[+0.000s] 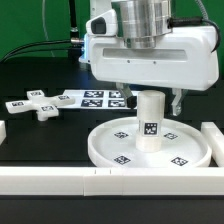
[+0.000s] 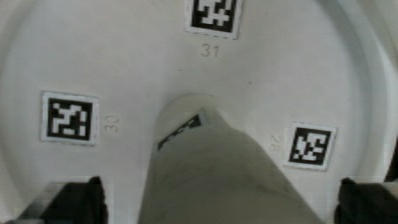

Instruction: Assemble round table

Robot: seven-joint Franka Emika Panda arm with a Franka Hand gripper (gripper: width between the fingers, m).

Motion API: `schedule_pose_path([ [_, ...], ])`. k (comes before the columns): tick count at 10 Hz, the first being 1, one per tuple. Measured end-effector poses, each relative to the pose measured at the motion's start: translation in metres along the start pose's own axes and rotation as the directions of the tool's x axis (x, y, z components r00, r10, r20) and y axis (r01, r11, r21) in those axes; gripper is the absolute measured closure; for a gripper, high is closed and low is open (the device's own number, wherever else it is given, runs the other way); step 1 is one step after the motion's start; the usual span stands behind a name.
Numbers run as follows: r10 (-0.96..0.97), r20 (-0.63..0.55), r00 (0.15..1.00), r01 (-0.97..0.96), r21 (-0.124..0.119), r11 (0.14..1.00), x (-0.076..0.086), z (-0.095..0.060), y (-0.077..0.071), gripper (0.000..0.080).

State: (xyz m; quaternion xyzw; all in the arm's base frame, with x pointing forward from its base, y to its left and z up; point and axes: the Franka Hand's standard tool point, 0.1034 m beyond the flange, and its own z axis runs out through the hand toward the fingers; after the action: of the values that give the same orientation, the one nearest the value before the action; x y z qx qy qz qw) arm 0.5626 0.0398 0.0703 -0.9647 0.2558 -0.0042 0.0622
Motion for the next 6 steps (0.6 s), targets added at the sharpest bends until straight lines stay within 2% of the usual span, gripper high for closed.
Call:
schedule_pose_path([
  [3, -0.324, -0.005, 0.946, 0.324, -0.015, 0.946, -0.0002, -0.0018, -0.0037, 0.0151],
  [6, -0.495, -0.001, 0.869, 0.495, -0.018, 0.869, 0.0002, -0.0010, -0.0023, 0.0151],
])
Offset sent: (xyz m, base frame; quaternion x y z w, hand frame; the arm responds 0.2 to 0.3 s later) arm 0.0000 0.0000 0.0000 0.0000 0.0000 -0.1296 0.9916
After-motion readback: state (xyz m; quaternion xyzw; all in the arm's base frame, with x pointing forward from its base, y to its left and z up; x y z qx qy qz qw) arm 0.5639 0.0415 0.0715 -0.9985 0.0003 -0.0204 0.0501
